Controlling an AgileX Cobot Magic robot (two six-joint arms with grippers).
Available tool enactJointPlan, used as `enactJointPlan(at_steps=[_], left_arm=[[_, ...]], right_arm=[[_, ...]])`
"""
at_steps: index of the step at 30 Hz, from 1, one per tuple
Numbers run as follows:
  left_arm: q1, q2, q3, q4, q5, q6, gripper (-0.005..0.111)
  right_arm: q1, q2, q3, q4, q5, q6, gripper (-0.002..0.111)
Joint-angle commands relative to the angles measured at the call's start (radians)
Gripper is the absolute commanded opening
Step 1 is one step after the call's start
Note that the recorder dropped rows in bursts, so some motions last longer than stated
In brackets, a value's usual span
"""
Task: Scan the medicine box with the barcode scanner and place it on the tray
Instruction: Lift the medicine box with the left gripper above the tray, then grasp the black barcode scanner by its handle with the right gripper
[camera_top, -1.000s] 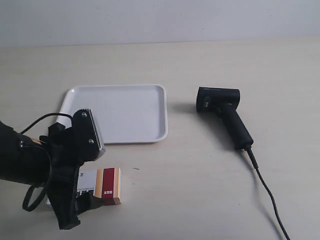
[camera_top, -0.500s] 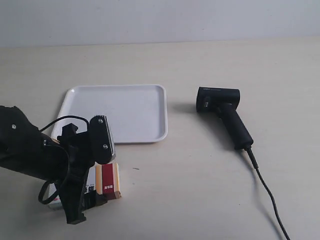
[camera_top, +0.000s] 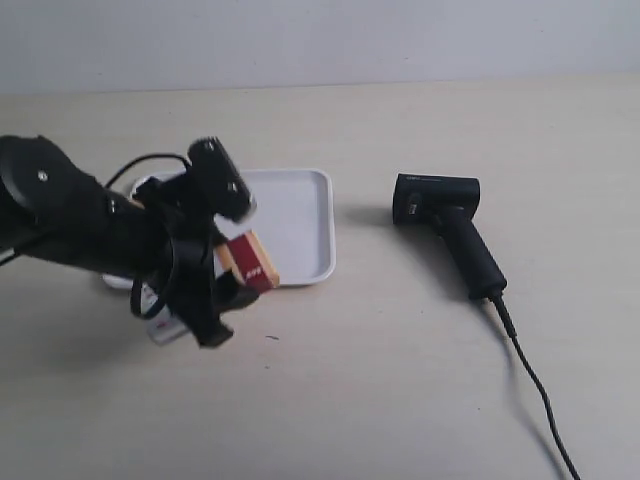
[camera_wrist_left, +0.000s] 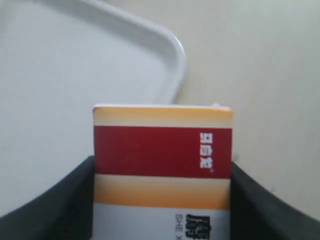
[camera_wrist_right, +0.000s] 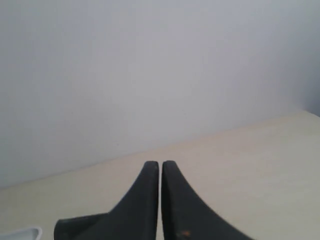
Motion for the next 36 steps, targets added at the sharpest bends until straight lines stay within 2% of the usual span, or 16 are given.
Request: enactJointPlan(at_steps=[1,6,9,12,15,20,22,25,31,32,34,36], left_arm=[[0.085,-0.032,-0.130,-0.034,0.027,-0.314,0.001],[0.220,-0.012,-0.240,-0.039,0.126,-0.490,0.001],[0.273,0.012,-0.247,-0.048,0.130,-0.560,0.001],[0.298,0.050,-0.247,-0.050,0.128,-0.584,0.001],[0.302,0.082,-0.247,-0.053,0.107,-0.584,0.001],[0.302,0.118,-0.247,-0.055,0.053,-0.578,0.001],[0.302,0.124,-0.247,-0.055,0.043,-0.578,0.001],[0.302,0.124,-0.247,-0.055,0.043,-0.578,0.001],[0.302,0.124,-0.247,-0.055,0.043,-0.578,0.001],[0.302,0.124,-0.247,-0.055,0.043,-0.578,0.001],[0.302,0.124,-0.247,-0.055,0.043,-0.578,0.001],[0.302,0.124,-0.247,-0.055,0.043,-0.578,0.001]], right_arm=[[0.003,-0.006,0.005,0.058,-0.072,-0.007,0.003],[0.003,-0.006,0.005,0.086,-0.042,-0.007,0.003],[0.003,0.126,-0.008,0.086,-0.036,-0.007,0.001],[0.013,0.364,-0.043,0.099,-0.063,-0.007,0.000],[0.069,0.682,-0.122,0.107,-0.085,-0.007,0.000],[0.201,1.233,-0.371,0.105,-0.019,-0.007,0.003],[0.242,1.400,-0.473,0.100,0.001,-0.017,0.011],[0.277,1.563,-0.608,0.095,0.094,-0.051,0.030],[0.308,1.694,-0.758,0.084,0.156,-0.121,0.063],[0.311,1.702,-0.778,0.068,0.160,-0.129,0.072],[0.311,1.734,-0.807,0.066,0.161,-0.187,0.077],[0.311,1.781,-0.844,0.066,0.185,-0.198,0.078]])
